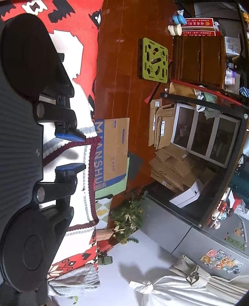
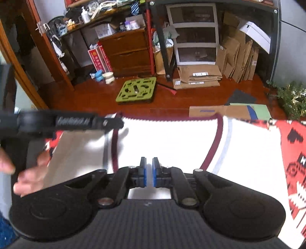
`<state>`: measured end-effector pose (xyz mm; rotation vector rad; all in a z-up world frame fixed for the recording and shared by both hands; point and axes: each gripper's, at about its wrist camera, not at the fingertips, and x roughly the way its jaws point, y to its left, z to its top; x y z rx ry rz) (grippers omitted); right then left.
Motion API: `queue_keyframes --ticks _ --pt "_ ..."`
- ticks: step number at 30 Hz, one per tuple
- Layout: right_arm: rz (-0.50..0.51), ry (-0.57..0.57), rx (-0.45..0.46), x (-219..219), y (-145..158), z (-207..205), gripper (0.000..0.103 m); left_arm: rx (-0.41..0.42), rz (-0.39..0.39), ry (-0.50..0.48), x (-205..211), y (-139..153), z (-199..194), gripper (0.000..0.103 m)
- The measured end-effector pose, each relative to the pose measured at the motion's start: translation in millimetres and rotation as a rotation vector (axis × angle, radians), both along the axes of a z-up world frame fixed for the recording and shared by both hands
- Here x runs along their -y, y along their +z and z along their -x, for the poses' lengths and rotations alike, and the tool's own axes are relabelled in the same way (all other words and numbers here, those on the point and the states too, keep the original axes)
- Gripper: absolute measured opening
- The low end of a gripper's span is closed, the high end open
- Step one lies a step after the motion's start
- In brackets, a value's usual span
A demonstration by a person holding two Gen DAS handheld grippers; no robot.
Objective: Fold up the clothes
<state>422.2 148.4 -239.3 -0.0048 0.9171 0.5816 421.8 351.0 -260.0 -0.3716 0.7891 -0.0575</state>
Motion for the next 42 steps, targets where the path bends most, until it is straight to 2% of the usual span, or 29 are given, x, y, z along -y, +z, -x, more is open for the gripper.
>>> queue_keyframes --ticks 4,7,9,13,15,17,20,22,25,32,35,37,39,42 --pt "0.028 0.000 0.019 -12.0 -4.3 5.2 0.006 -0.001 0.022 0.007 -4.4 0.1 -0.5 0.024" --pt "0.056 -0.030 0.071 -19.6 -11.7 -8.8 0.002 -0.002 0.031 0.008 -5.4 -0.1 -0.9 0.024" --pt "0.020 -0.046 0.101 -17.3 -14.8 -24.2 0.002 -0.005 0.026 0.008 -5.0 -0.5 -1.3 0.024" --pt "-0.064 -0.107 0.077 -7.7 -13.6 -45.7 0.000 -0.010 0.020 0.009 -4.3 -1.6 -2.2 0.024" --pt "-0.089 -0.135 0.089 0.5 -8.4 -44.3 0.003 -0.012 0.016 0.009 -3.8 -1.9 -2.0 0.024" --pt "-0.092 -0.164 0.120 12.2 2.9 -34.1 0.017 -0.012 0.017 0.010 -3.1 -1.4 -2.0 0.024" --pt "-0.117 -0.202 0.121 35.3 14.9 -22.5 0.018 -0.012 0.004 0.011 0.1 -0.2 -1.4 0.024" --pt "-0.131 -0.216 0.092 49.9 16.2 -20.7 0.018 -0.009 -0.017 0.009 3.7 1.3 -1.3 0.024" --pt "-0.135 -0.222 0.094 71.0 17.3 -18.3 0.018 0.000 -0.056 0.025 7.3 4.5 -0.4 0.024" --pt "-0.204 -0.275 0.084 104.9 2.7 -31.1 0.019 0.028 -0.094 0.104 5.4 20.0 7.4 0.024" --pt "-0.249 -0.297 0.064 119.5 -2.8 -39.4 0.020 0.064 -0.097 0.194 -5.4 34.5 20.8 0.025" --pt "-0.274 -0.307 0.054 129.6 -5.0 -43.5 0.020 0.073 -0.067 0.272 -19.6 40.9 32.5 0.025" --pt "-0.304 -0.317 0.043 138.9 -6.2 -47.3 0.020 0.052 -0.044 0.329 -32.7 42.7 40.2 0.025" --pt "-0.338 -0.296 0.044 143.0 -4.7 -49.2 0.020 -0.016 -0.105 0.313 -35.3 38.3 38.3 0.023"
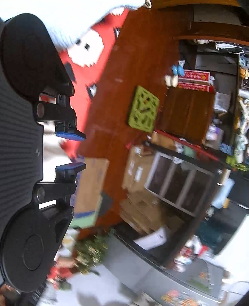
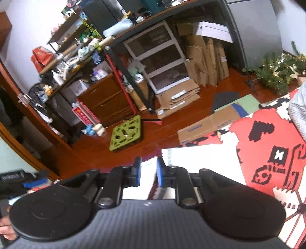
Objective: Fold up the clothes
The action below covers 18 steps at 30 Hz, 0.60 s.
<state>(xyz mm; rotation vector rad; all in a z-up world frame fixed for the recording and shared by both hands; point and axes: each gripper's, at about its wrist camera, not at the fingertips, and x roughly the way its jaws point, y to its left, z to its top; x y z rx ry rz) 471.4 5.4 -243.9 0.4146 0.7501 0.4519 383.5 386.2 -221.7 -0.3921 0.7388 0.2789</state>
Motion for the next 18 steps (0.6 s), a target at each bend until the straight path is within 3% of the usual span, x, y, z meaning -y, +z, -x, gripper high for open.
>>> queue_keyframes --ticks 3,6,9,11,13,16,18 --pt "-0.026 0.033 0.008 -1.8 3.2 0.3 0.020 -0.060 -0.025 -0.024 -0.6 -9.5 -3.9 0.019" --pt "-0.058 0.048 0.005 -2.5 5.0 0.3 0.020 -0.074 0.017 -0.036 -7.0 -15.2 -2.2 0.018" --pt "-0.069 0.044 -0.003 -3.8 5.7 1.3 0.020 -0.075 -0.005 -0.051 -4.6 -16.0 1.7 0.018" --pt "-0.073 0.042 -0.011 -4.2 4.3 1.3 0.020 -0.070 -0.031 -0.068 0.4 -16.7 2.8 0.016" --pt "-0.078 0.045 -0.012 -5.4 3.3 0.9 0.020 -0.067 -0.070 -0.078 7.6 -17.5 1.9 0.006" --pt "-0.077 0.048 -0.013 -8.3 2.2 1.4 0.020 -0.087 -0.191 -0.079 17.7 -22.2 -6.1 0.004" --pt "-0.076 0.047 -0.015 -9.8 1.1 1.2 0.020 -0.102 -0.210 -0.078 16.7 -25.7 -10.8 0.004"
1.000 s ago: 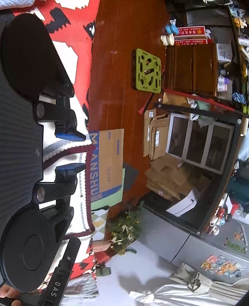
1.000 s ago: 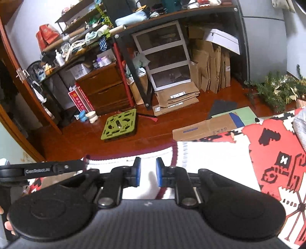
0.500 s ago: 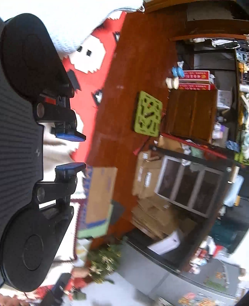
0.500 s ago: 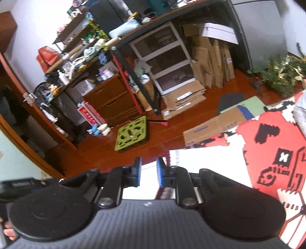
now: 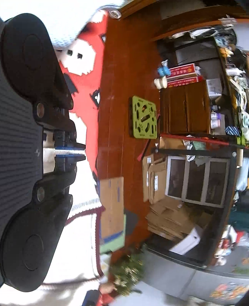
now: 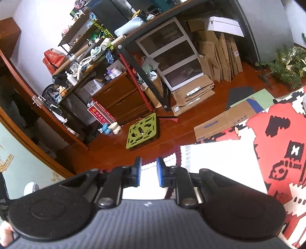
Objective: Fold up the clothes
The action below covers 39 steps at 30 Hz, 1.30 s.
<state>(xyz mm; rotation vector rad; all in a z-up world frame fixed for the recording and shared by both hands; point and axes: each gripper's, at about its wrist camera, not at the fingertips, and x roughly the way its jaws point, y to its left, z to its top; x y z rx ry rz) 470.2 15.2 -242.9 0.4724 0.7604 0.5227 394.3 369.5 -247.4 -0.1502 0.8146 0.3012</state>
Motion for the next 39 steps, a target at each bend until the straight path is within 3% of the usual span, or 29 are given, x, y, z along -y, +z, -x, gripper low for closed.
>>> queue_keyframes --ticks 7,11,12,17,20,22,25,33,39 --pt "0.003 0.002 -0.008 -4.8 -4.7 -0.5 0.020 0.008 0.015 0.005 -14.5 -7.3 -7.2 0.004" --pt "-0.005 0.004 -0.004 -4.8 -3.7 -0.3 0.021 0.027 -0.104 0.035 -11.6 -0.7 -12.1 0.004" --pt "-0.007 0.004 -0.003 -4.6 -3.3 -0.3 0.021 0.038 -0.090 0.033 -12.0 5.0 -10.0 0.004" --pt "-0.015 0.013 -0.006 -6.2 -4.0 -1.1 0.021 0.078 0.126 -0.024 -9.3 36.2 13.4 0.004" --pt "-0.015 0.027 -0.004 -8.5 -4.0 -0.6 0.021 0.058 0.219 -0.074 2.3 31.2 17.9 0.004" --pt "-0.021 0.033 0.002 -8.5 -2.4 0.4 0.021 0.023 0.221 -0.083 13.4 19.5 13.6 0.003" --pt "-0.029 0.031 0.001 -6.9 -2.0 0.5 0.021 -0.040 0.163 -0.044 21.9 0.9 0.7 0.003" --pt "-0.033 0.026 -0.021 -5.7 -9.6 -3.5 0.021 -0.012 0.122 0.008 15.7 -4.8 -40.4 0.002" --pt "-0.035 0.026 -0.017 -5.4 -10.1 -5.3 0.022 0.016 0.230 0.013 -0.9 10.1 -37.9 0.001"
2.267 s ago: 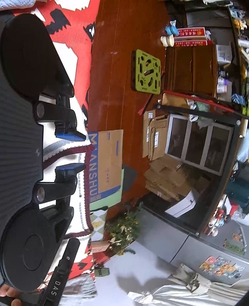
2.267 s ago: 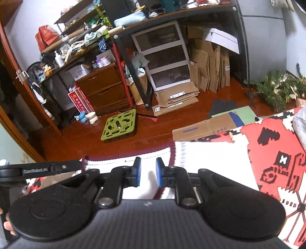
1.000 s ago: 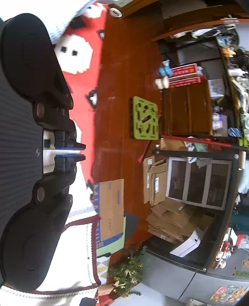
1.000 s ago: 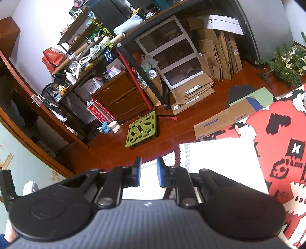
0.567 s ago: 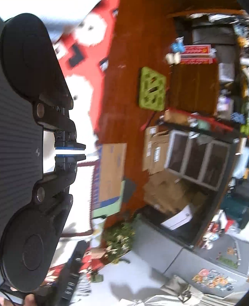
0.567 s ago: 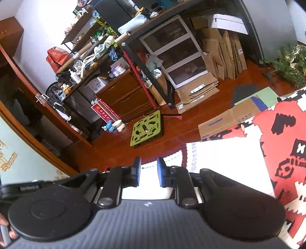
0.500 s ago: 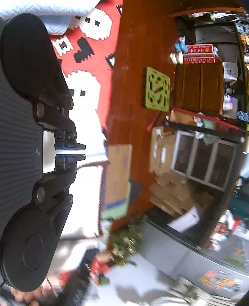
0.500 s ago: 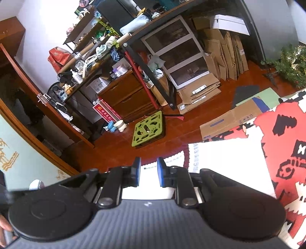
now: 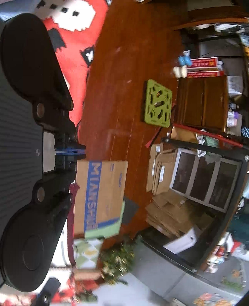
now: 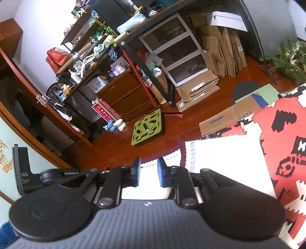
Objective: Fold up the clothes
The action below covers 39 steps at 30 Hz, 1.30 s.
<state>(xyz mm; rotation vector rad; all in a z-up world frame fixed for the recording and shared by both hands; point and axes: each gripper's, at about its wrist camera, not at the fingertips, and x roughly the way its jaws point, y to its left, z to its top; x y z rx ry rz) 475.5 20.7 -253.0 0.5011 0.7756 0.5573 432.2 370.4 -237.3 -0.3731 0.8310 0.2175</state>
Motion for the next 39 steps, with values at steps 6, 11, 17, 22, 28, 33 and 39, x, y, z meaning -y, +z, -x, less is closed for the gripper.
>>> queue_keyframes --ticks 6,11,17,22,28,33,39 --pt "0.009 0.010 0.003 -2.9 1.2 0.7 0.023 0.035 0.013 -0.032 7.9 31.7 70.4 0.003" --pt "0.031 0.030 0.034 -10.3 15.4 8.5 0.024 0.030 0.055 -0.053 11.5 29.7 128.7 0.003" --pt "-0.002 0.027 0.114 -13.1 53.7 40.7 0.027 0.041 0.059 -0.088 23.8 12.7 169.7 0.003" --pt "0.136 0.032 0.132 19.0 69.1 80.7 0.027 0.058 0.061 -0.115 22.9 1.7 186.4 0.004" --pt "0.269 0.014 0.122 80.2 35.7 145.4 0.026 0.046 0.017 -0.127 23.4 -11.9 208.9 0.004" --pt "0.320 0.011 0.107 107.3 10.4 187.2 0.021 0.053 -0.035 -0.168 32.4 -13.8 227.9 0.005" --pt "0.382 0.005 0.106 119.5 1.7 200.7 0.013 0.044 -0.060 -0.169 35.6 -14.1 248.2 0.005"
